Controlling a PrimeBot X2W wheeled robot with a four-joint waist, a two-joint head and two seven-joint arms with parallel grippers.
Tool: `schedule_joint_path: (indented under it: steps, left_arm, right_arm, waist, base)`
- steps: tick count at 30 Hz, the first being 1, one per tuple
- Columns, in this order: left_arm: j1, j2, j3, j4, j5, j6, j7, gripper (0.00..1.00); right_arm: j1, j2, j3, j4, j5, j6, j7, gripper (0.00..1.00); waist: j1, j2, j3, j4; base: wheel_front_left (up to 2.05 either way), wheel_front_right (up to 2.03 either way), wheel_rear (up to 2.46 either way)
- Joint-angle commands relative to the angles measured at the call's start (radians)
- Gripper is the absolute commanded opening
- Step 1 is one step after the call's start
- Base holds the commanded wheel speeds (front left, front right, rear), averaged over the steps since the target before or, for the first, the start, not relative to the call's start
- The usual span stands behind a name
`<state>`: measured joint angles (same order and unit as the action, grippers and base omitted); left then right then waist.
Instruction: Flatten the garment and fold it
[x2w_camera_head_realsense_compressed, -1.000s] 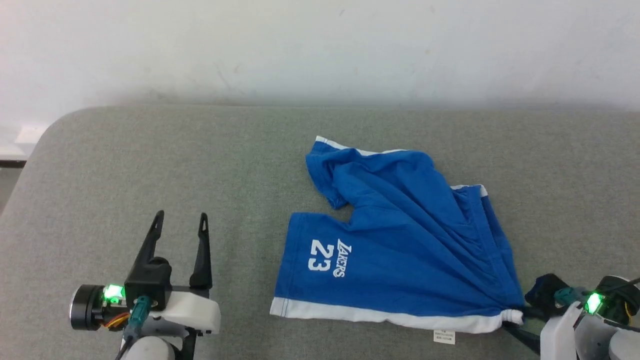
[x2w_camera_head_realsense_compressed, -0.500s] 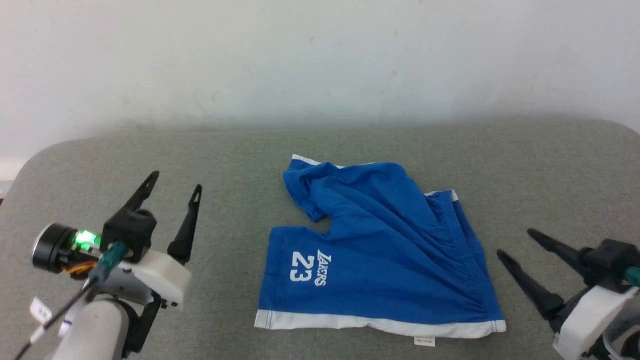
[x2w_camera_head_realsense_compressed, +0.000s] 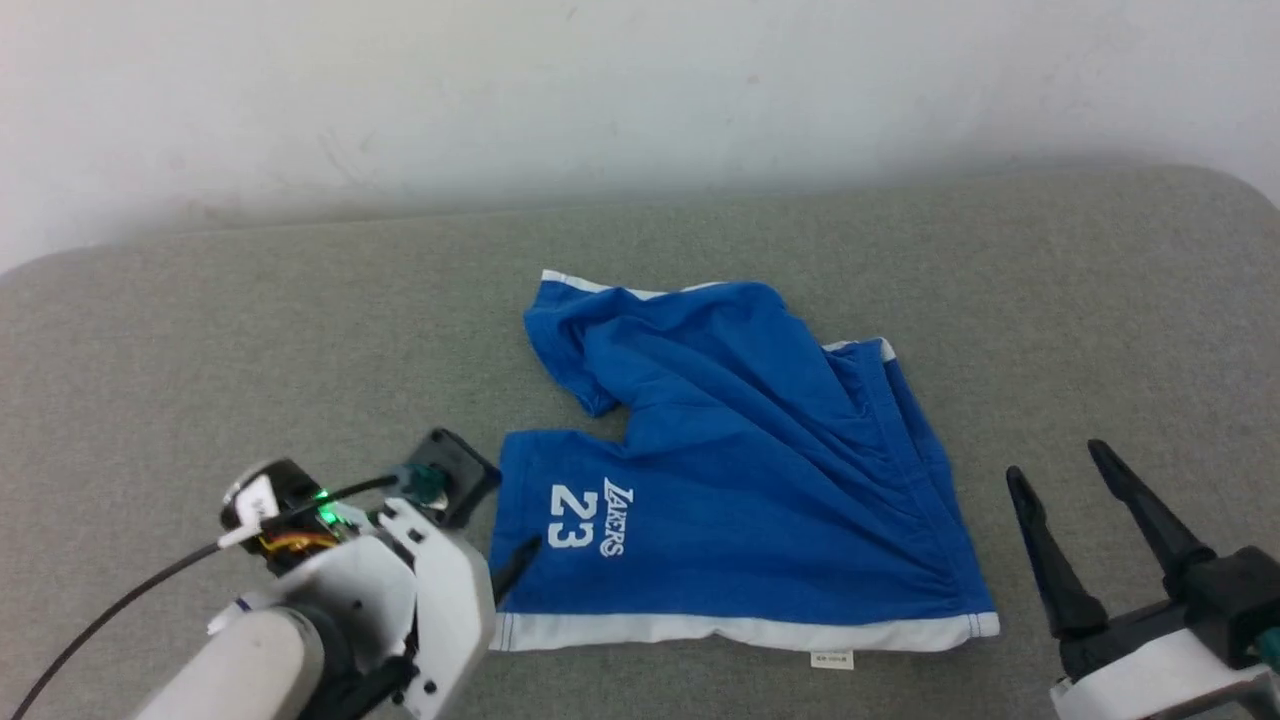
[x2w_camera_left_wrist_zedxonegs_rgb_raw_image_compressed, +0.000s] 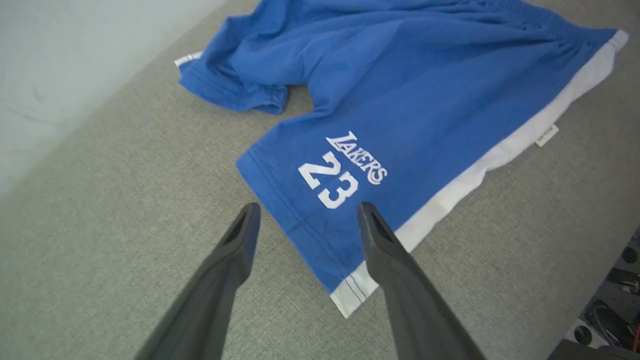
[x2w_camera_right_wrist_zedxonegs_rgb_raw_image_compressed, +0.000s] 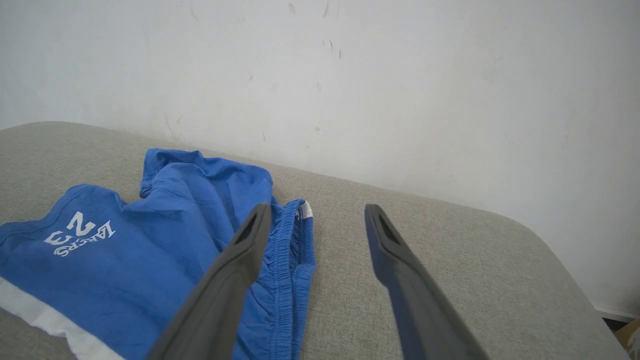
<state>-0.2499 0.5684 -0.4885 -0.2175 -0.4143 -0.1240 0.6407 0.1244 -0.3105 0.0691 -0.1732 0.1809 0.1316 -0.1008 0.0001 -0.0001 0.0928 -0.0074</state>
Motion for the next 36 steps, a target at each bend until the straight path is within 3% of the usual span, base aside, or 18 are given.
schedule_joint_path:
  steps: [1, 6, 9, 13, 17, 18, 19, 24, 29, 33, 36]
  left_arm:
    - [-0.016, 0.028, -0.052, 0.008, -0.046, -0.006, 0.031, 1.00]
    - [-0.048, 0.104, -0.190, 0.062, -0.083, -0.006, 0.071, 1.00]
    - [-0.066, 0.115, -0.240, 0.096, -0.103, -0.007, 0.067, 1.00]
    - [-0.126, 0.136, -0.369, 0.180, -0.091, -0.007, 0.068, 1.00]
    - [-0.181, 0.121, -0.478, 0.263, -0.092, -0.007, 0.042, 1.00]
    - [-0.195, 0.119, -0.498, 0.281, -0.084, -0.007, 0.025, 0.39]
    - [-0.203, 0.113, -0.509, 0.298, -0.087, -0.007, 0.006, 0.00]
    - [-0.229, 0.107, -0.520, 0.329, -0.090, -0.006, -0.068, 0.00]
    - [-0.231, 0.118, -0.509, 0.308, -0.070, 0.013, -0.112, 0.00]
    - [-0.226, 0.116, -0.511, 0.288, -0.071, 0.020, -0.123, 0.00]
    - [-0.227, 0.112, -0.513, 0.282, -0.067, 0.025, -0.129, 0.00]
  right_arm:
    - [0.004, 0.031, -0.003, 0.019, -0.032, -0.001, -0.024, 1.00]
    - [-0.020, 0.063, 0.003, 0.058, -0.067, -0.001, -0.058, 1.00]
    - [-0.031, 0.067, 0.004, 0.071, -0.078, -0.001, -0.063, 1.00]
    - [-0.061, 0.052, 0.006, 0.098, -0.095, -0.001, -0.073, 1.00]
    - [-0.105, -0.009, 0.031, 0.114, -0.095, -0.001, -0.059, 1.00]
    - [-0.116, -0.031, 0.046, 0.113, -0.092, -0.001, -0.048, 1.00]
    - [-0.129, -0.056, 0.062, 0.109, -0.086, -0.001, -0.033, 1.00]
    - [-0.190, -0.237, 0.187, 0.068, 0.006, -0.001, 0.117, 1.00]
    - [-0.261, -0.443, 0.362, 0.011, 0.206, -0.001, 0.341, 1.00]
    - [-0.306, -0.531, 0.474, -0.001, 0.324, -0.001, 0.501, 1.00]
    - [-0.344, -0.549, 0.560, 0.023, 0.384, -0.001, 0.553, 1.00]
  waist:
    - [-0.0001, 0.0001, 0.036, -0.031]
    - [-0.0001, 0.0001, 0.068, -0.057]
    - [-0.0001, 0.0001, 0.077, -0.063]
    - [-0.0001, 0.0001, 0.091, -0.067]
    - [-0.0001, 0.0001, 0.096, -0.066]
    - [-0.0001, 0.0001, 0.094, -0.065]
    - [-0.0001, 0.0001, 0.091, -0.065]
    - [-0.0001, 0.0001, 0.066, -0.051]
    - [-0.0001, 0.0001, 0.047, -0.031]
    - [-0.0001, 0.0001, 0.042, -0.011]
    - [-0.0001, 0.0001, 0.047, -0.001]
  base:
    - [0.00, 0.00, 0.00]
    - [0.00, 0.00, 0.00]
    - [0.00, 0.00, 0.00]
    - [0.00, 0.00, 0.00]
    - [0.00, 0.00, 0.00]
    - [0.00, 0.00, 0.00]
    - [0.00, 0.00, 0.00]
    - [0.00, 0.00, 0.00]
    - [0.00, 0.00, 0.00]
    - [0.00, 0.00, 0.00]
    - [0.00, 0.00, 0.00]
